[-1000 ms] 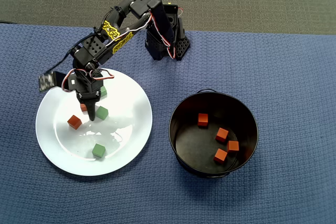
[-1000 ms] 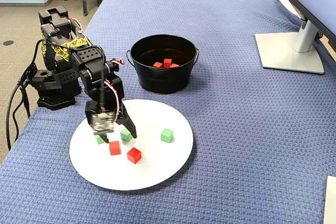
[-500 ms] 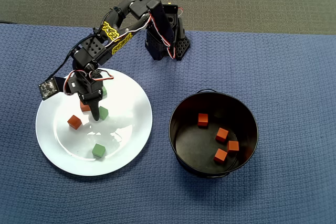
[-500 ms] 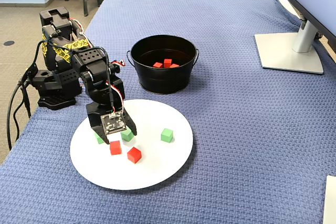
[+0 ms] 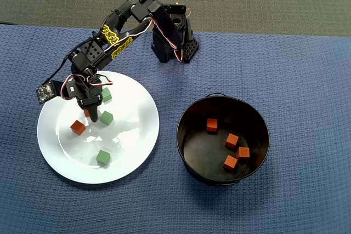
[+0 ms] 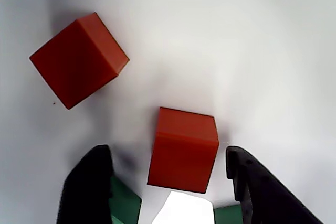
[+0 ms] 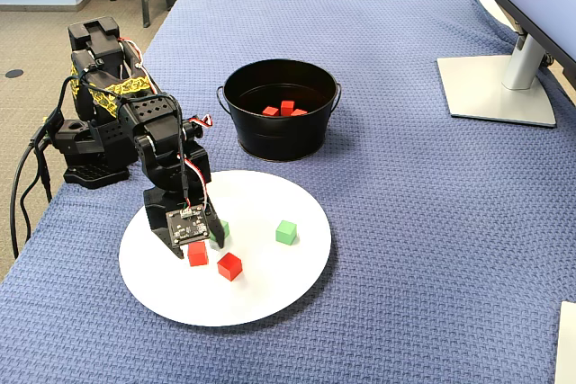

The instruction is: Pick up the red cubes from the white plate and place them in the black recipient

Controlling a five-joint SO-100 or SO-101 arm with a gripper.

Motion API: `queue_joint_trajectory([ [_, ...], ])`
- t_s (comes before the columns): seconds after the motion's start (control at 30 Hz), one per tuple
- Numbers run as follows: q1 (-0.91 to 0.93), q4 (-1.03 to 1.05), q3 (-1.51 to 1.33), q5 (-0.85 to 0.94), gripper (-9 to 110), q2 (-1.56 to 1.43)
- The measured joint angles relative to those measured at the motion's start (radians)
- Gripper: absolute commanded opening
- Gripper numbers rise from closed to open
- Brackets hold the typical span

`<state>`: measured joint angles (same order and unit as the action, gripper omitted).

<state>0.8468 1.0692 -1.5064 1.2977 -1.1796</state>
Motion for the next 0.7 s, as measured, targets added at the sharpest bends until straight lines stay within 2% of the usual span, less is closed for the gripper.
queue_joint_trajectory([
  [0.3, 0.0, -0.012, 0.015, -0.064, 0, 0.002],
  [0.53, -0.006, 0.147, 0.195, -0.273, 0, -0.106],
  [0.7, -0.101, 0.179, 0.206, -0.38, 0, -0.284],
])
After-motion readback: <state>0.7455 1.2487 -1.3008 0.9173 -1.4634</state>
